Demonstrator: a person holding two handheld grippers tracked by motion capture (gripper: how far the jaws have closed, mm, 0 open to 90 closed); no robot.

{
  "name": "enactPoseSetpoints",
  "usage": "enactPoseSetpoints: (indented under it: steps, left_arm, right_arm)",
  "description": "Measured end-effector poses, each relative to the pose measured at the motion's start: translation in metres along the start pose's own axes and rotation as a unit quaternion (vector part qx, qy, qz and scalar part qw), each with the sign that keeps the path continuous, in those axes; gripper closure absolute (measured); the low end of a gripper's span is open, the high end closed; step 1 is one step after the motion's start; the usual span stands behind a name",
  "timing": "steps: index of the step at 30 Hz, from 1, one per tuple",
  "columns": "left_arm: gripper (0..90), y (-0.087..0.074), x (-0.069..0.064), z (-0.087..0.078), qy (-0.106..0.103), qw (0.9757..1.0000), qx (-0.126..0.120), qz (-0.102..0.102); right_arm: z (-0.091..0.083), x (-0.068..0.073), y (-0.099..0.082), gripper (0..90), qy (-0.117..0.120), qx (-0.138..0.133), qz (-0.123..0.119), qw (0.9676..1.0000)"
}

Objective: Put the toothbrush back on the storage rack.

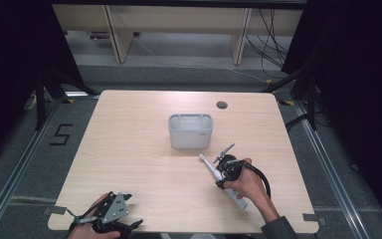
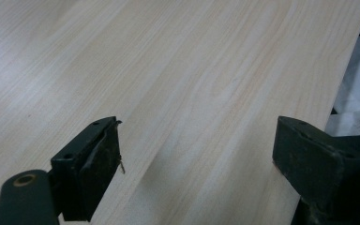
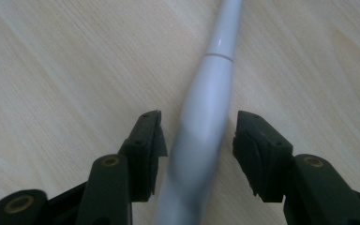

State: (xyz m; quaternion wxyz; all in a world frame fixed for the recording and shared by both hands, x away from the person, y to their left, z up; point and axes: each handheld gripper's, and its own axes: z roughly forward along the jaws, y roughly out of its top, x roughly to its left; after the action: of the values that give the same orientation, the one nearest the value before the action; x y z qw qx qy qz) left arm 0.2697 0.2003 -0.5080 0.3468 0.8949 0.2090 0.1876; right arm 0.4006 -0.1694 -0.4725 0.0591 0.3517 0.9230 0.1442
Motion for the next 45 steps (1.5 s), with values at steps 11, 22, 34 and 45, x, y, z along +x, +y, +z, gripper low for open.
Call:
enactPoseSetpoints:
  steps: [11,22,34,45]
  left_arm:
    - [14.8,0.000,0.000,0.000,-0.005,1.0000,-0.002,-0.002]
    - [14.8,0.000,0.000,0.000,-0.001,1.0000,0.001,0.002]
    - [14.8,0.000,0.000,0.000,-0.006,1.0000,-0.003,-0.001]
    - [14.8,0.000,0.000,0.000,-0.002,1.0000,0.001,0.003]
  right_arm:
    - [0.006,-0.002,0.006,60.5,0.005,0.029,-0.010,0.9995]
    - [0.007,0.003,0.012,66.1,0.004,0.056,-0.018,0.9982]
    - [0.008,0.004,0.019,66.4,0.005,0.087,-0.046,0.9951]
    - [0.011,0.006,0.028,66.5,0.004,0.117,-0.049,0.9919]
